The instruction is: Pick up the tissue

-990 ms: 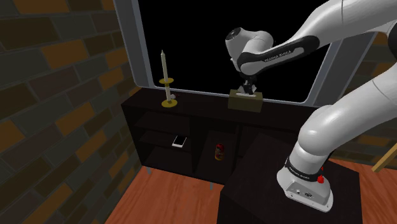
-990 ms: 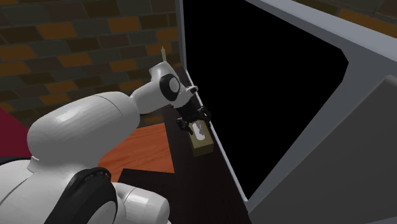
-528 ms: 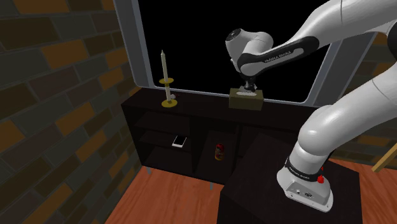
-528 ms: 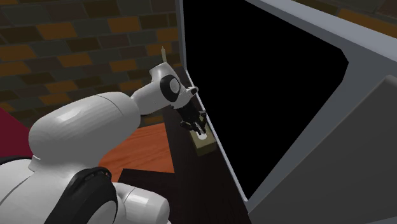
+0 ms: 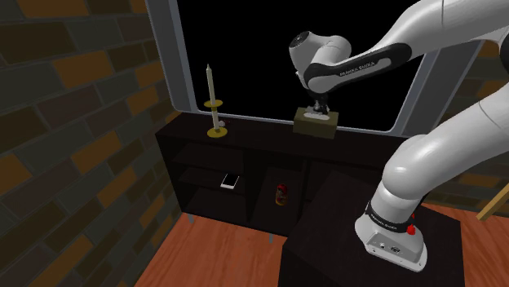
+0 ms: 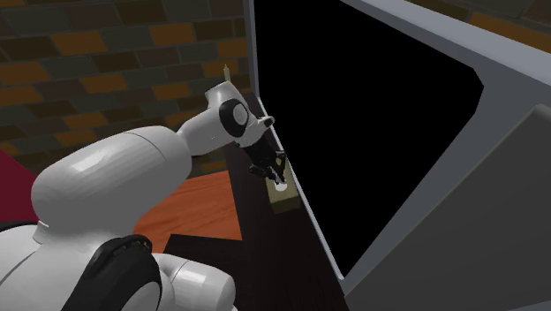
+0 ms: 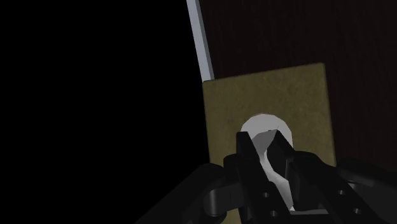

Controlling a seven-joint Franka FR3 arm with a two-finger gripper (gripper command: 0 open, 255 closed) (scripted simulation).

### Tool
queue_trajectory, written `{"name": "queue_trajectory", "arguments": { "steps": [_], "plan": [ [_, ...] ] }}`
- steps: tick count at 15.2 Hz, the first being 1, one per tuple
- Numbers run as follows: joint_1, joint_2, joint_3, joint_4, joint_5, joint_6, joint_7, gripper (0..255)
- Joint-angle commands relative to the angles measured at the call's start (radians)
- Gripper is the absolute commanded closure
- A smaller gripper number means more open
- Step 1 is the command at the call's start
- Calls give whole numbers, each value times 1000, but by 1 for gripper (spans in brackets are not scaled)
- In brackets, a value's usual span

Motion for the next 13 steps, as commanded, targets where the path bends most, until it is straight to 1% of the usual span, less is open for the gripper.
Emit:
{"name": "queue_trajectory", "arguments": {
  "steps": [1, 11, 13],
  "plan": [
    [1, -7, 1, 20, 4, -23, -14, 255],
    [3, -27, 13, 131, 24, -138, -79, 255],
    [3, -27, 13, 133, 24, -140, -80, 255]
  ]
}}
